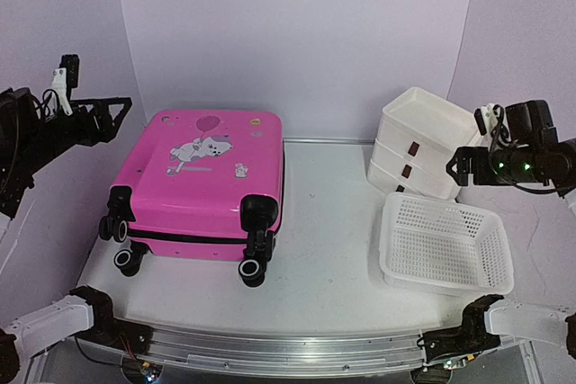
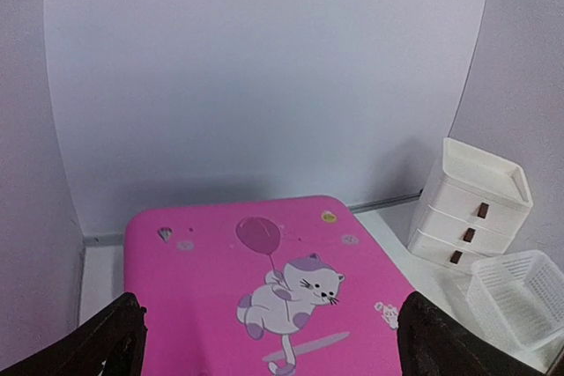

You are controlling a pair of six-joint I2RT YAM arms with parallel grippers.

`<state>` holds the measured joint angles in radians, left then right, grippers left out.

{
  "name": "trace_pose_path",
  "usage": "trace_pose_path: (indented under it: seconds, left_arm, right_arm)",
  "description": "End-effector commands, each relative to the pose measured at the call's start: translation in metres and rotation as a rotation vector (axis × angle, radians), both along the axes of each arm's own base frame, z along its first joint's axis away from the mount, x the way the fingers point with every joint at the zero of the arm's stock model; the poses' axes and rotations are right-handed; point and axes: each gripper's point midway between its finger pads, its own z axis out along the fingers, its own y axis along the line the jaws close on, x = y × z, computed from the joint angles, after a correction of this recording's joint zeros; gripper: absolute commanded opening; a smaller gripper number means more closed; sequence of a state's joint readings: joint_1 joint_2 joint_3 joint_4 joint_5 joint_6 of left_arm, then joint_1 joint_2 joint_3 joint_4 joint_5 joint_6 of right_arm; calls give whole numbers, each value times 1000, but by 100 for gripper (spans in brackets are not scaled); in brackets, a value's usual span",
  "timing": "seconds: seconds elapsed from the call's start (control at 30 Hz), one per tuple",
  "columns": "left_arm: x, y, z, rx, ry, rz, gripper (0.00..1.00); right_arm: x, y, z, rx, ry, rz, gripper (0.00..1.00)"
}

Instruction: Open, take out, and arrange the luggage

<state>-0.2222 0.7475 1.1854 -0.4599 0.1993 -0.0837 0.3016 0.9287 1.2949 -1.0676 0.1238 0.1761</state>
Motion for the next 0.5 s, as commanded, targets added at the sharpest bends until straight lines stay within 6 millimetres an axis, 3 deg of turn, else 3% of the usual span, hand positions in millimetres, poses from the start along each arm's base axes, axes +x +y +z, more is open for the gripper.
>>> trace_pose_path:
  seconds: [0.0,0.2,0.47]
  left_arm:
    - [-1,-10,-36,-121,171,-77,99]
    - [-11,-31,-85,-247,379,-152,100]
    - [-36,-98,-152,-287,621,-277,99]
  right_arm:
    - [-8,-7,-34,16,114,-60,98]
    - [-21,-7,-74,63,247,-107,98]
    - [-32,22,-104,203,358,-7,98]
